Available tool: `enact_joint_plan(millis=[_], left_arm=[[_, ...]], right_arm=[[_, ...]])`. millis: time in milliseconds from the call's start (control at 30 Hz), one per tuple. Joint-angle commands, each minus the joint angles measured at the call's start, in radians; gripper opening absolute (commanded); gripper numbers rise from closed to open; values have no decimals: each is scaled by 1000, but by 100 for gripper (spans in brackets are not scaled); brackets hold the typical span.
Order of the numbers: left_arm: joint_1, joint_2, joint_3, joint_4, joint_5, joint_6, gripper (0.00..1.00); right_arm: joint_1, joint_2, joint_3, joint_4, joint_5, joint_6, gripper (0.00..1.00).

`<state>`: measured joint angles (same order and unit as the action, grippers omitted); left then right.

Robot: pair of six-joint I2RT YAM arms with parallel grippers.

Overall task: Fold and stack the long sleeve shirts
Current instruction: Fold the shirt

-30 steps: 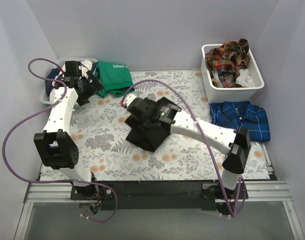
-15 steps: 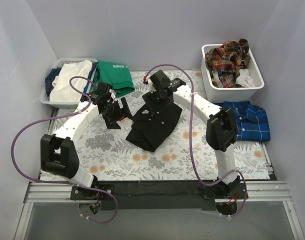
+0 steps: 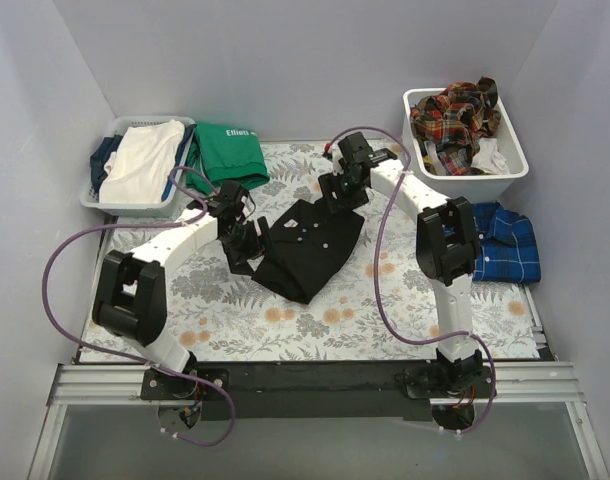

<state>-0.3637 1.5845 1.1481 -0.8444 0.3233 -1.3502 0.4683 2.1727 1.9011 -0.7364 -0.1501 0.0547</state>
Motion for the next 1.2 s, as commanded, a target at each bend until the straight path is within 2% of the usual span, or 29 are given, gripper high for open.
enact_joint_plan(millis=[0, 133, 300, 433, 533, 667, 800, 900, 1167], left_arm=[[-43, 95, -25, 67, -26, 0, 70], [-47, 181, 8, 114, -38, 3, 70], [-46, 279, 107, 120, -64, 26, 69], [-34, 334, 214, 140, -76, 65, 69], [-15, 377, 324, 90, -90, 112, 69], [17, 353, 389, 2, -173, 151, 70], [66, 264, 372, -32, -193, 171, 73], [80, 224, 404, -30, -155, 189, 74], [80, 293, 481, 16, 48, 172, 74]], right_arm=[[12, -47, -88, 31, -49, 23, 70], [10, -70, -184, 42, -48, 52, 62], [9, -129, -306, 68, -63, 99, 59], [13, -211, -442, 106, -124, 175, 53], [36, -290, -533, 130, -163, 224, 51], [62, -387, -573, 134, -157, 261, 51], [64, -439, -577, 129, -135, 283, 52], [62, -464, -579, 126, -105, 286, 52], [61, -484, -617, 120, -57, 304, 53]])
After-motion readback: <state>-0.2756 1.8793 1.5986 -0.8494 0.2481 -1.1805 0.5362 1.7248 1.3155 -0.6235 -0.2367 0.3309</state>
